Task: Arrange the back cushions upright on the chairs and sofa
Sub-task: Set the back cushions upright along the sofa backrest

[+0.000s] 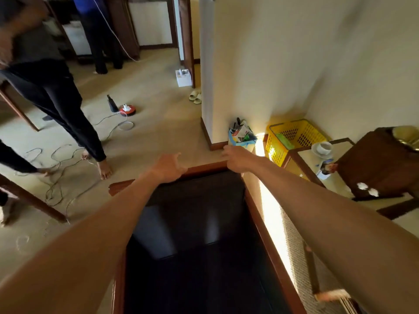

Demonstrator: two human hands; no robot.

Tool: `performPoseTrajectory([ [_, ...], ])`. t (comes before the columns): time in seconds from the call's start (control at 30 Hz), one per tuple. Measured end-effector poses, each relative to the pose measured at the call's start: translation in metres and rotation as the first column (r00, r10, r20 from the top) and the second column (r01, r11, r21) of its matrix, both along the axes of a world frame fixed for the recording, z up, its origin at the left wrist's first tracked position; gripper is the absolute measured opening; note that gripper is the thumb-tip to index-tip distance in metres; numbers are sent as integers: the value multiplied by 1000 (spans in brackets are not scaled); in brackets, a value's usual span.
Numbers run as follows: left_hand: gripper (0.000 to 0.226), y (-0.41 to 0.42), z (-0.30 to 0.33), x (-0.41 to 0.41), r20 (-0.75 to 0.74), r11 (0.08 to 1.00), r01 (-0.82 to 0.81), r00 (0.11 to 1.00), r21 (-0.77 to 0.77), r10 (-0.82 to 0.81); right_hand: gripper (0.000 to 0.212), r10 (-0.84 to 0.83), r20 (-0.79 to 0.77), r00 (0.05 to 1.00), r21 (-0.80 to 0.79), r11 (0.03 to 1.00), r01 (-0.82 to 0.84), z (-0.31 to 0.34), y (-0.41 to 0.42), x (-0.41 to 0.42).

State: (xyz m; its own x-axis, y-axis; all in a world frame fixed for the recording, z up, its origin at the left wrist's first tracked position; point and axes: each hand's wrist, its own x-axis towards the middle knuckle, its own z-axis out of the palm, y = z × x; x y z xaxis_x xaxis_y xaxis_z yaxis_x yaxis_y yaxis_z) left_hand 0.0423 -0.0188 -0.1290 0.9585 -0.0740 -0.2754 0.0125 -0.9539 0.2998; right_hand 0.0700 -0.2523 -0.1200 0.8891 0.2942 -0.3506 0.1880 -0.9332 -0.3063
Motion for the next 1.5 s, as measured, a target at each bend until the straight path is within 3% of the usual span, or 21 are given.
performPoseTrajectory([
  [0.17,52,-71,108,-1,150,988,150,978,-39,-142,42,-126,200,972,36,992,121,112,-62,-47],
  [0.3,50,-153,171,-27,298,932,361,892,-14,-341,44,-265,295,918,8,961,275,172,-135,-114],
  [0.57,44,-362,220,-133,368,724,690,677,-15,-638,40,-573,370,732,44,797,602,222,-301,-291],
  [0.8,41,-565,232,-280,368,397,917,382,-38,-848,40,-796,359,486,36,533,846,221,-457,-492],
  [1.0,36,-702,203,-406,322,211,976,216,-51,-922,39,-907,281,314,66,345,936,187,-553,-644],
  [1.23,49,-818,160,-521,249,68,995,85,-73,-965,37,-968,188,167,77,184,980,137,-644,-763],
  [1.5,49,-932,119,-554,210,-15,997,1,-72,-978,35,-986,127,110,78,120,990,86,-737,-790],
])
